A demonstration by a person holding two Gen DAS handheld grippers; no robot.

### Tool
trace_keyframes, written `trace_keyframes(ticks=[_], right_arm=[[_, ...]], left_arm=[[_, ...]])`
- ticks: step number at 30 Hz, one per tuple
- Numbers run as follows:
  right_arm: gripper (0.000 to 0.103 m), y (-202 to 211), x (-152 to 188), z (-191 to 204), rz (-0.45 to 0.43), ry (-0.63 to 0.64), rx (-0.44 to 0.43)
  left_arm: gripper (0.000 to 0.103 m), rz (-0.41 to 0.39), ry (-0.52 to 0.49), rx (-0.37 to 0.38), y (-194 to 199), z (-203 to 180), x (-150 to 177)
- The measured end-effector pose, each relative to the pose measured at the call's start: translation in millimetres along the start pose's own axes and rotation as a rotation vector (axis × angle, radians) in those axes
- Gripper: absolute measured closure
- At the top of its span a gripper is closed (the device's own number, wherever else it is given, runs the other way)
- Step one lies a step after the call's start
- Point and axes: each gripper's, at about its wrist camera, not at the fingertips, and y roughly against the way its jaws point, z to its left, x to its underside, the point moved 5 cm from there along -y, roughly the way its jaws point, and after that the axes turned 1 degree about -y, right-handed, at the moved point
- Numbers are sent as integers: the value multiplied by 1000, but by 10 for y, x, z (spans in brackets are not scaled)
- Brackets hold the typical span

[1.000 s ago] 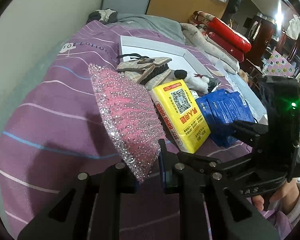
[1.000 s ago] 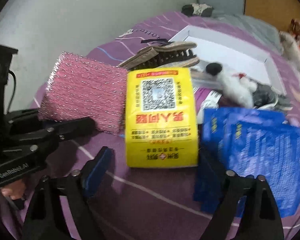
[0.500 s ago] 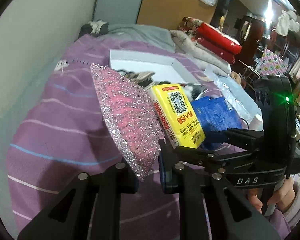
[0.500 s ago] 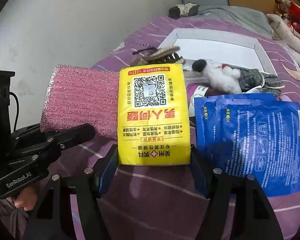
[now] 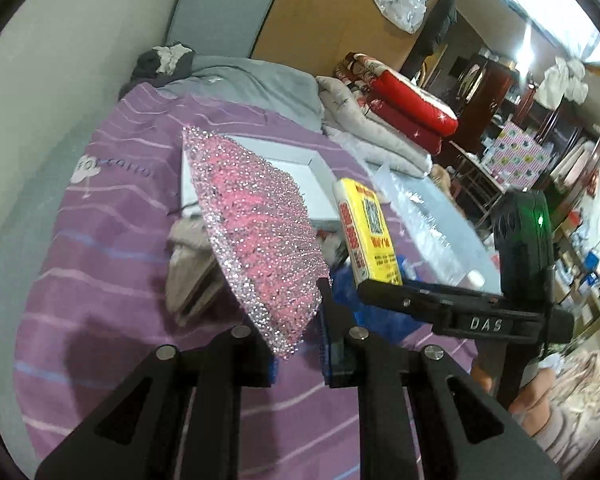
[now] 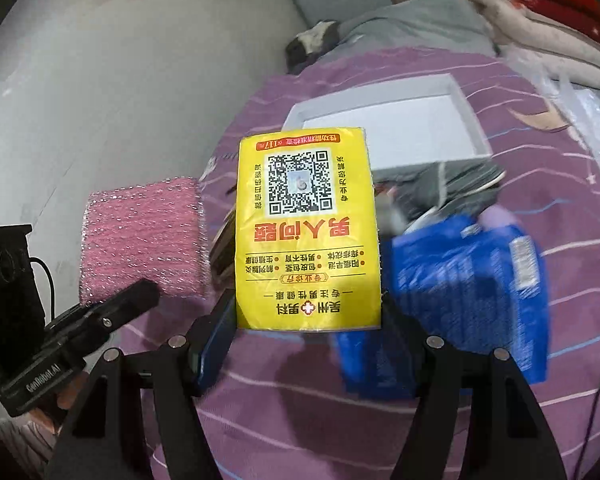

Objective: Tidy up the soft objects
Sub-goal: 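Carry the sponge and yellow packet over the white tray with both grippers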

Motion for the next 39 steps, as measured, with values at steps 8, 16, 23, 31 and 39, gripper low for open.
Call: trace_keyframes(ticks=[8, 16, 23, 31, 39], right_arm=[[35, 77, -555, -286, 14, -22, 91], [35, -200, -1045, -582, 74, -63, 127], [35, -654, -1265, -825, 173, -80, 160], [42, -1007, -1357, -1111, 254, -154, 152], [52, -1160, -1242, -1248, 324, -181, 173]], left_arm=[[86, 19, 49, 52, -364, -7, -551], [86, 145, 190, 111, -969, 187, -798], [86, 253, 244, 74, -1504, 324, -809], [86, 329, 320, 9, -1876, 542, -678], [86, 403, 339, -62, -2149, 673, -537]])
